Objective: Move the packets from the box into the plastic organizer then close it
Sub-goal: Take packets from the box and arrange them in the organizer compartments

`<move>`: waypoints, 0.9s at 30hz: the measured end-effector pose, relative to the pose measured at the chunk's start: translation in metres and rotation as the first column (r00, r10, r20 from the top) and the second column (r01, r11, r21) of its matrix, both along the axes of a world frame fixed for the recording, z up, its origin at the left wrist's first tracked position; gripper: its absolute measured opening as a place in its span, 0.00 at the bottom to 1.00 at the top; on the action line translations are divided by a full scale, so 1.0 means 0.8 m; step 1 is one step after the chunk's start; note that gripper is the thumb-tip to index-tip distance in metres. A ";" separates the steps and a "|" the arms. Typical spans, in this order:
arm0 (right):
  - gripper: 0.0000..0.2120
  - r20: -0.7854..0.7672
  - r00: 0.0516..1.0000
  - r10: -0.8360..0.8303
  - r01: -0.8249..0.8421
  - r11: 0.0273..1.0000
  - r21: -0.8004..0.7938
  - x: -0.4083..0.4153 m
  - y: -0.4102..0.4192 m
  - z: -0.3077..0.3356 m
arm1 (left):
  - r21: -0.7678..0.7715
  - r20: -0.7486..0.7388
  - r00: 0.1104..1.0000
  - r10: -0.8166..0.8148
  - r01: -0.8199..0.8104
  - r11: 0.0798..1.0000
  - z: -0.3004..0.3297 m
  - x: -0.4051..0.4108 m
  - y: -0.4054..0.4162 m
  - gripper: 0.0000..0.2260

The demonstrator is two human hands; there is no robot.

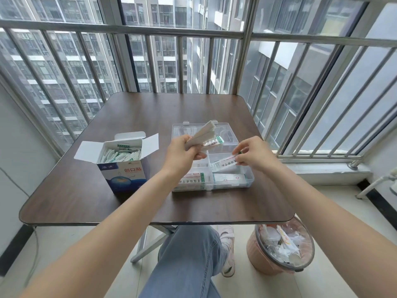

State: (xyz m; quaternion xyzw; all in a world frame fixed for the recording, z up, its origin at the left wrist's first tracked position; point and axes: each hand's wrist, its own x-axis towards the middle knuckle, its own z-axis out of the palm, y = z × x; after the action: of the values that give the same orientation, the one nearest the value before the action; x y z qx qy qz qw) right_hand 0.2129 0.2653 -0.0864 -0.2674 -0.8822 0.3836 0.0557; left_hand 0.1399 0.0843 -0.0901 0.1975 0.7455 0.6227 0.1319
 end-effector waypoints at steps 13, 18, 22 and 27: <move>0.07 0.125 0.989 0.077 -0.131 0.848 0.514 -0.011 -0.023 -0.013 | 0.080 0.077 0.997 -0.026 0.020 0.997 0.001 0.001 -0.005 0.07; 0.12 -0.193 0.981 -0.006 -0.004 0.999 -0.050 -0.008 -0.033 0.007 | 0.188 0.166 0.985 -0.039 0.008 0.982 0.005 0.003 -0.009 0.06; 0.04 -0.253 0.967 -0.014 -0.142 0.795 -0.589 0.005 -0.040 0.024 | 0.203 0.178 0.980 -0.088 0.051 0.978 0.005 0.009 -0.008 0.06; 0.08 -0.325 0.943 -0.079 -0.211 0.613 -0.762 0.012 -0.040 0.030 | 0.263 0.212 0.974 -0.084 0.026 0.965 0.009 0.012 -0.005 0.05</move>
State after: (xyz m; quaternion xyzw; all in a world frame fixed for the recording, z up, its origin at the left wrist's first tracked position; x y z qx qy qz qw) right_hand 0.2228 0.2336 -0.0626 -0.1641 -0.6112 0.7717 0.0634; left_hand 0.1497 0.0804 -0.0827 0.1631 0.6329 0.7286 0.2049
